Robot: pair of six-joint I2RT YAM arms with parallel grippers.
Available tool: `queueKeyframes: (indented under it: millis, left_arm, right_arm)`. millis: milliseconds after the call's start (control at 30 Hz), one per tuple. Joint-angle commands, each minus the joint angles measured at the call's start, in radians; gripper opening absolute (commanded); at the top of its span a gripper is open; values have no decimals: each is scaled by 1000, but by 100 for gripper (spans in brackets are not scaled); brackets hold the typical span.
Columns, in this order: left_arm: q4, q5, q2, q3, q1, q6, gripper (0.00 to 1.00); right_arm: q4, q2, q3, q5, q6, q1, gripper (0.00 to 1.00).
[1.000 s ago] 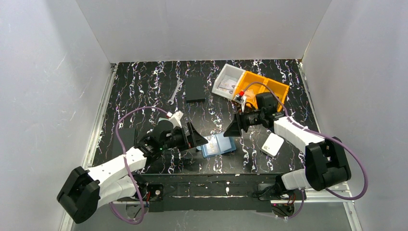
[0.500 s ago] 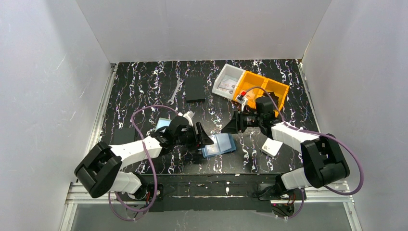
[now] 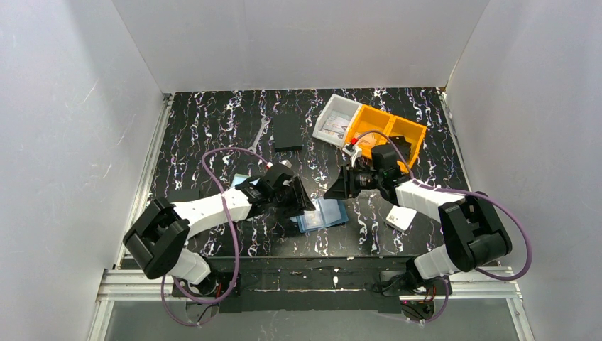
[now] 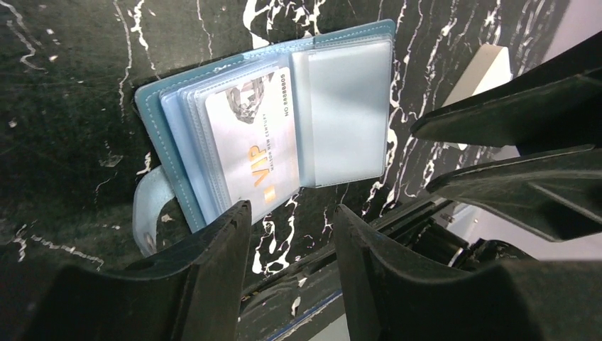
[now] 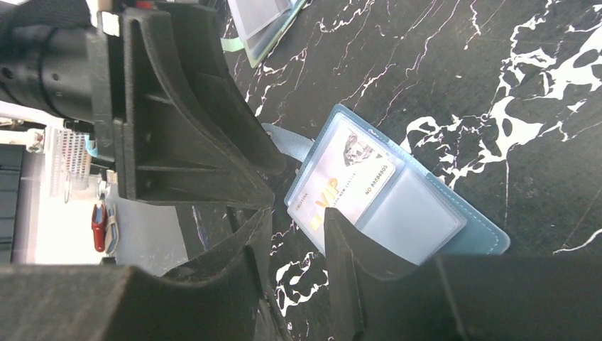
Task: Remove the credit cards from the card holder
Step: Remove the credit card from the card holder.
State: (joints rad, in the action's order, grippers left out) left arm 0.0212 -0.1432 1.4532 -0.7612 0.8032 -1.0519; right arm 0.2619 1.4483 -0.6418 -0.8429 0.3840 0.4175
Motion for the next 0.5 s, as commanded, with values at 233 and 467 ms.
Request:
queueKeyframes:
  millis: [233,467]
  left_arm:
    - [398,248,82,-169,21,46,43]
    - [392,261,116,-184,21,55,43]
  right_arm:
    - [-6,26,-10,36,-40,19,40]
    - [-15,35,-11,41,-46,31,39]
